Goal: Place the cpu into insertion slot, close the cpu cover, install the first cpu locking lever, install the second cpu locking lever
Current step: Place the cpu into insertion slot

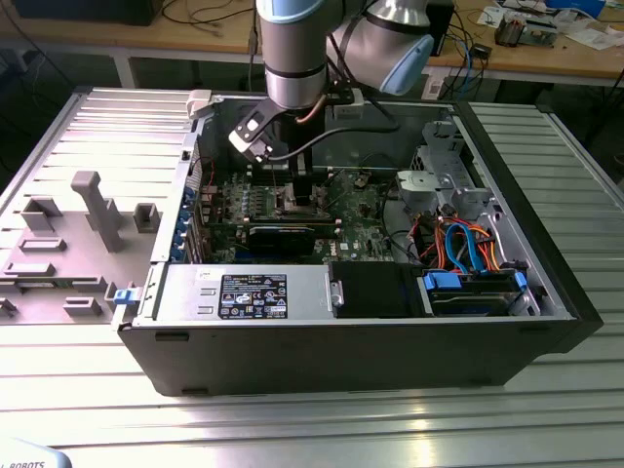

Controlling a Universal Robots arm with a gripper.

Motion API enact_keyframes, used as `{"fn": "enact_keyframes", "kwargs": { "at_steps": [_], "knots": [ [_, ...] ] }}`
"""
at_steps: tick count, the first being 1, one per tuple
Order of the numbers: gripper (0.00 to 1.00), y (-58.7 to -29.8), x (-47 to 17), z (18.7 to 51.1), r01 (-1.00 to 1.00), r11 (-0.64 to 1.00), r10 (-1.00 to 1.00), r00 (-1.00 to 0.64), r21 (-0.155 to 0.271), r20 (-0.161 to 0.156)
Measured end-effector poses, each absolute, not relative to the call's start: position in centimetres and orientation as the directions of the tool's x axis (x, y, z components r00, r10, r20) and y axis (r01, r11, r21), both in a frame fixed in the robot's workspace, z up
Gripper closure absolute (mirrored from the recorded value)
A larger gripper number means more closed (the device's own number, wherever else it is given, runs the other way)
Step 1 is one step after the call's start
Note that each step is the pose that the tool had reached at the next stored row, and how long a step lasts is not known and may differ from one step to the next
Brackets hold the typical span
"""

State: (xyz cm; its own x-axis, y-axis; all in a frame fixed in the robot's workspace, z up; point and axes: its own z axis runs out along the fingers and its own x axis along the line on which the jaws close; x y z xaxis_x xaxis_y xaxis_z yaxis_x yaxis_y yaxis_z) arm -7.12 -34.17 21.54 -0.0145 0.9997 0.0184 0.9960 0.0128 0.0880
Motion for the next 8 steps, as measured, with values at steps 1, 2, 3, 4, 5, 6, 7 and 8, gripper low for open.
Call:
{"fn": "enact_keyframes", "kwargs": {
  "at_steps": [1, 2, 3, 4, 5, 6, 7, 8],
  "knots": [
    [0.46, -34.14, -7.19, 20.14, 0.996, -0.018, 1.0, 0.016, 0.088, 0.019],
    [0.46, -34.16, -7.26, 19.84, 0.996, -0.022, 0.999, 0.02, 0.087, 0.027],
    [0.46, -34.16, -7.26, 19.75, 0.996, -0.014, 1.0, 0.012, 0.087, 0.029],
    [0.46, -34.15, -7.25, 19.72, 0.996, -0.014, 0.999, 0.012, 0.088, 0.03],
    [0.46, -34.15, -7.25, 19.72, 0.996, -0.014, 0.999, 0.012, 0.088, 0.03],
    [0.46, -34.15, -7.25, 19.72, 0.996, -0.014, 0.999, 0.012, 0.088, 0.03],
    [0.46, -34.15, -7.25, 19.72, 0.996, -0.014, 1.0, 0.011, 0.088, 0.029],
    [0.46, -34.15, -7.25, 19.72, 0.996, -0.014, 0.999, 0.011, 0.088, 0.03]
  ]
}}
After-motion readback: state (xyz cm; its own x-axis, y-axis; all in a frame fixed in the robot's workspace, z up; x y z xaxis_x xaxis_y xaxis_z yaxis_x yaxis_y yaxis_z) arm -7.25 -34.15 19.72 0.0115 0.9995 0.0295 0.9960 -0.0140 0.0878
